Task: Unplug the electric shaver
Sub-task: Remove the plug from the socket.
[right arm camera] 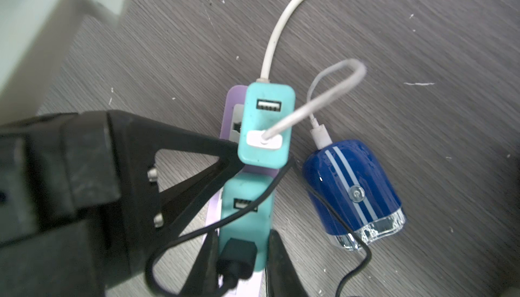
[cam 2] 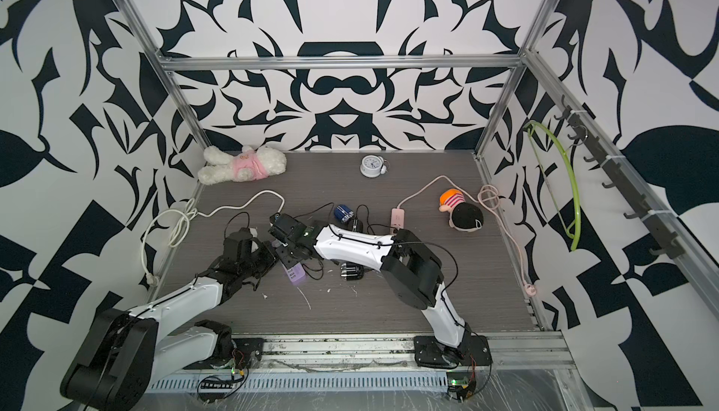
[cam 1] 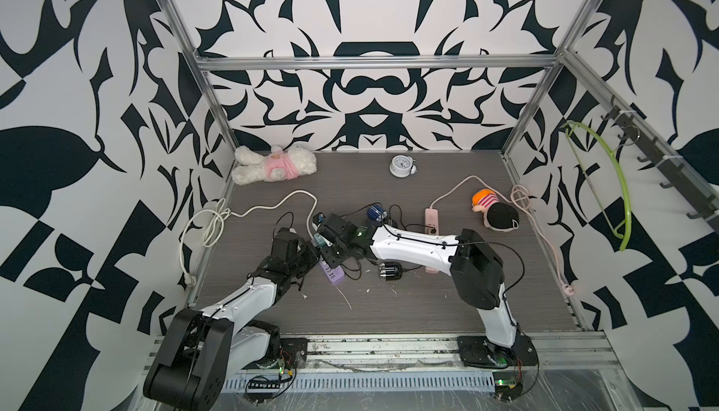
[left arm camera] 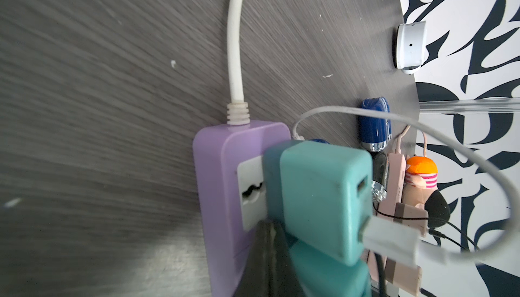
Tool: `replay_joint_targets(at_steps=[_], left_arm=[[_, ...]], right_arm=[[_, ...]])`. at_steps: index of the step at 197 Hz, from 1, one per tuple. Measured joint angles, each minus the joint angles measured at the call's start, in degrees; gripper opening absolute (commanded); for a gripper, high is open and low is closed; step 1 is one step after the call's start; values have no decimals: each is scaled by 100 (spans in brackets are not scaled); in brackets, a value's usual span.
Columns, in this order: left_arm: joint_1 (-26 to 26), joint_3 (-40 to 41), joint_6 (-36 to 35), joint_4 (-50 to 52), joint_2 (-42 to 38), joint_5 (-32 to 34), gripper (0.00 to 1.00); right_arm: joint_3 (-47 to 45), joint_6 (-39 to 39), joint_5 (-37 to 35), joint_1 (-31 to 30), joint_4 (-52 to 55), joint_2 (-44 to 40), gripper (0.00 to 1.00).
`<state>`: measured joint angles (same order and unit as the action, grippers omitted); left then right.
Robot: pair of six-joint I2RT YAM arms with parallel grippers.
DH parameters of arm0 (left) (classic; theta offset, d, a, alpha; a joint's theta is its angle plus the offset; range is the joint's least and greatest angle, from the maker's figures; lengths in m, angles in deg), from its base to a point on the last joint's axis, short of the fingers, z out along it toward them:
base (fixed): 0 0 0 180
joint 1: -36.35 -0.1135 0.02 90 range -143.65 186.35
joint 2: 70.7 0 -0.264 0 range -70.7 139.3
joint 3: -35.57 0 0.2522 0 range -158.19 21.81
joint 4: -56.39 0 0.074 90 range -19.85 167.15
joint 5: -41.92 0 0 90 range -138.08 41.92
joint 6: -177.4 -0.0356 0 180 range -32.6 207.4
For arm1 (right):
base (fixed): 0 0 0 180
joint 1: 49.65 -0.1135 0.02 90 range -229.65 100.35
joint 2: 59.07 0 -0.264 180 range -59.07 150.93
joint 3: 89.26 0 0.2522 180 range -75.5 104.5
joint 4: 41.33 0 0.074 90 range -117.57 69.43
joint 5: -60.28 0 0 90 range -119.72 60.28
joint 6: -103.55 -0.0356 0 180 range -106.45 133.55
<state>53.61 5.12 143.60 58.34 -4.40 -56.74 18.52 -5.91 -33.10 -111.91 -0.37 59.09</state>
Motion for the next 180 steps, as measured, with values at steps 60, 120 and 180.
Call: replay_joint_targets(at_steps=[60, 120, 180], left_arm=[[0, -4, -2, -507, 369, -101, 0], [0, -4, 0, -638, 452, -140, 0], [0, -4, -2, -627, 442, -138, 0]], right_arm=[[0, 63, -140, 2, 57, -243, 0], [127, 308, -297, 31, 262, -505, 0], [144, 671, -179, 916, 533, -1062, 0]])
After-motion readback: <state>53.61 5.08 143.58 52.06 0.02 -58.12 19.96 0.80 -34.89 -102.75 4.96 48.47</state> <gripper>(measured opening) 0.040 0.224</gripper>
